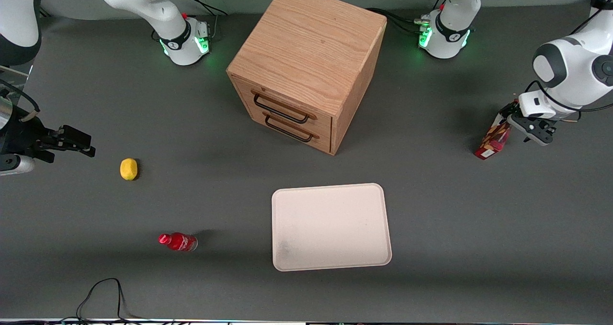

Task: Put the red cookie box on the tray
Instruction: 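Close the left gripper on the box end and lift it, then carry the held box toward the white tray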

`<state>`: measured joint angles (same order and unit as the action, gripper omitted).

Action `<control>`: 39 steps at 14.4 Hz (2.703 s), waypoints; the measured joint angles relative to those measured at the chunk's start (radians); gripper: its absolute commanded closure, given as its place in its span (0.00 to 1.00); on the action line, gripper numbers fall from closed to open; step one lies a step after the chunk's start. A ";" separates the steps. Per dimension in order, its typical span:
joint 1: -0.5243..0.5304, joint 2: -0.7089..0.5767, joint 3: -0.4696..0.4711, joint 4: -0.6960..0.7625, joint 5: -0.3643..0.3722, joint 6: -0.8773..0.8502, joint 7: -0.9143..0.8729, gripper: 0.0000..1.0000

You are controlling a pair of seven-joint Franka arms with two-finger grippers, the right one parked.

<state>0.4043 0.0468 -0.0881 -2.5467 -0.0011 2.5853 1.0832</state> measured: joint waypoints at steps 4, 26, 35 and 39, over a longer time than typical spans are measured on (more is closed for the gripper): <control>0.006 0.054 0.000 0.000 0.000 0.043 0.010 0.64; 0.019 -0.208 0.002 0.347 0.000 -0.682 0.004 1.00; -0.016 -0.189 -0.016 0.607 0.015 -0.878 -0.228 1.00; -0.130 -0.114 -0.022 0.684 0.016 -0.875 -0.487 1.00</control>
<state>0.2741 -0.0671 -0.1106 -1.8626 0.0146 1.7107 0.5967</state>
